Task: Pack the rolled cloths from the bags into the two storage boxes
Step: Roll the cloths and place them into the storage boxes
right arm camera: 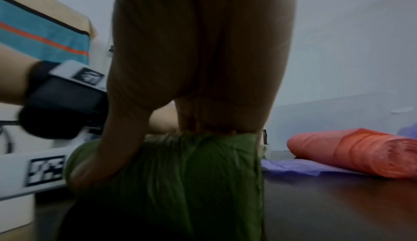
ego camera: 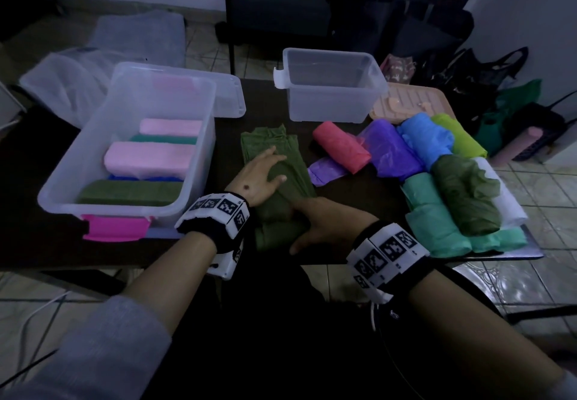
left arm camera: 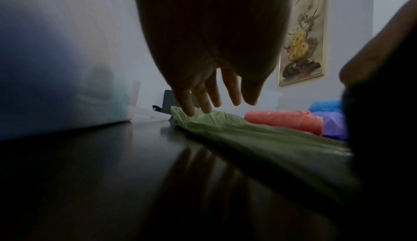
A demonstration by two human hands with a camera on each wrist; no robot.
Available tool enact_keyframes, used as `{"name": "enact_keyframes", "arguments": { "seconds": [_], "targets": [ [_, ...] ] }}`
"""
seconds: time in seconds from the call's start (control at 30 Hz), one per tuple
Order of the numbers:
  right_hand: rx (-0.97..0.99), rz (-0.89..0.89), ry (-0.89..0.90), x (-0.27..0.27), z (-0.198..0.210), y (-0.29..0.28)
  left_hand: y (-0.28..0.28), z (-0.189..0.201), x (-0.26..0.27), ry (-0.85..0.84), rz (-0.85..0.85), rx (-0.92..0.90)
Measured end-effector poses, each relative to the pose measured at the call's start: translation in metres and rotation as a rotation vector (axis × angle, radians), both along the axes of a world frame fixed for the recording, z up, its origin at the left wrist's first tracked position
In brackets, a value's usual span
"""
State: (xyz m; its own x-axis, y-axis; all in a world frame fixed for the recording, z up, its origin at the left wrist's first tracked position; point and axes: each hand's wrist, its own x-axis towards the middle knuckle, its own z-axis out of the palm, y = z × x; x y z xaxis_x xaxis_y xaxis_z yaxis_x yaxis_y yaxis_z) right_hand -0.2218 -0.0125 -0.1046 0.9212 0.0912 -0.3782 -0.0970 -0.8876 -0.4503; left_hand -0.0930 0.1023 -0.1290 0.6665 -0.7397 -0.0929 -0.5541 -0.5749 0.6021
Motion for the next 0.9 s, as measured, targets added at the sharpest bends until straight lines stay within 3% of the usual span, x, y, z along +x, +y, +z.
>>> {"name": "enact_keyframes", "arguments": {
  "seconds": [0.3, 0.47, 0.63, 0.73, 0.8, 0.9],
  "targets": [
    [0.061, 0.025, 0.136, 0.018, 0.009, -0.008, 0.022, 0.014, -0.034, -0.086, 0.218, -0.045],
    [-0.007, -0.017, 0.088, 0.021, 0.007, -0.012, 0.031, 0.03, -0.067, -0.228, 0.121, 0.047],
    [-0.016, -0.027, -0.021, 0.019, 0.001, -0.01, 0.043, 0.031, -0.066, -0.082, -0.002, 0.068],
    [-0.209, -0.122, -0.135, 0.016, 0.0, -0.004, 0.044, 0.029, -0.058, 0.016, -0.074, 0.169],
    [-0.373, -0.095, -0.22, 0.009, 0.001, 0.003, 0.043, 0.024, -0.053, 0.045, -0.121, 0.212],
    [-0.399, -0.02, -0.267, -0.005, -0.003, 0.008, 0.041, 0.021, -0.048, 0.101, -0.137, 0.231]
  ]
}}
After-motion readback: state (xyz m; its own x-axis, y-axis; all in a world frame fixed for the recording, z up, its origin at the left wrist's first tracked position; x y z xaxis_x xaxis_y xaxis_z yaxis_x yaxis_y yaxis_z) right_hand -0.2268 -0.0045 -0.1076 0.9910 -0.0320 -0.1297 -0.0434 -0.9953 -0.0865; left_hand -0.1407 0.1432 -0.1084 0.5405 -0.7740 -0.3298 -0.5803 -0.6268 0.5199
